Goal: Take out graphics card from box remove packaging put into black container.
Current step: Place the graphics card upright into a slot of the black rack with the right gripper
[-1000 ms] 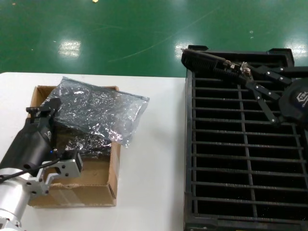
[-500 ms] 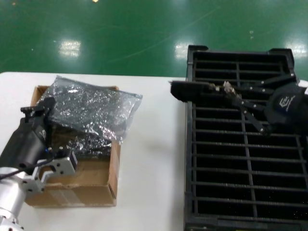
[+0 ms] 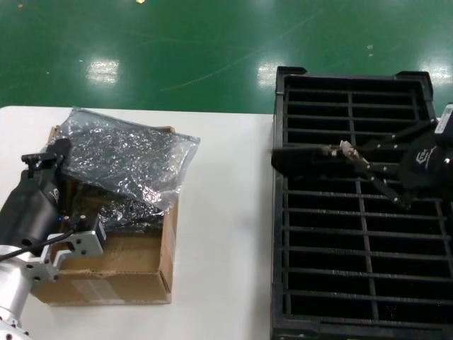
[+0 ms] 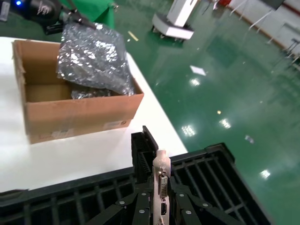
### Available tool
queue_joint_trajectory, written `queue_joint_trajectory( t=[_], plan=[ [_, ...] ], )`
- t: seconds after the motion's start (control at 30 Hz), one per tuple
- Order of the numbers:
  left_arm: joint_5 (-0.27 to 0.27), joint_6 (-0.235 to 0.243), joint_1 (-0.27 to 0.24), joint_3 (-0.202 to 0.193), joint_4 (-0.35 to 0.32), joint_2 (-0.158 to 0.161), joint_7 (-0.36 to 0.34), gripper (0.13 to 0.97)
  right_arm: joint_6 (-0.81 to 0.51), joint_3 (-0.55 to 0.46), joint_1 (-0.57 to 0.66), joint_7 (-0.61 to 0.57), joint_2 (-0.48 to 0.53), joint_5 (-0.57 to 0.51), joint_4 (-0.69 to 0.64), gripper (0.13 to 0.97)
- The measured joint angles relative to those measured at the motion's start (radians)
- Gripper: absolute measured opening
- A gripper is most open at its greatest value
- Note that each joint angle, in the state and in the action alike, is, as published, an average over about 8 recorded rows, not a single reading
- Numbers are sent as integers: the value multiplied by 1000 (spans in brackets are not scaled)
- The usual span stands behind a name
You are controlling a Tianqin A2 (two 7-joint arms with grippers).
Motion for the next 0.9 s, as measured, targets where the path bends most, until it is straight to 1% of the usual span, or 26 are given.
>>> queue_joint_trajectory(
  t=[0.3,0.5,0.7,0.9],
  plan=[
    [-8,5,0,-4,-2,4,11,139,-166,-35,89,27,3,45,21,187],
    [-13,6,-1,-5,-2,6,17,139,-252,-60,119,26,18,63,36,187],
    [-16,7,-1,-6,-2,7,21,139,-284,-73,133,12,22,42,39,187],
    [-19,7,-1,-7,-2,8,25,139,-306,-105,164,-20,-8,-10,1,187]
  ],
)
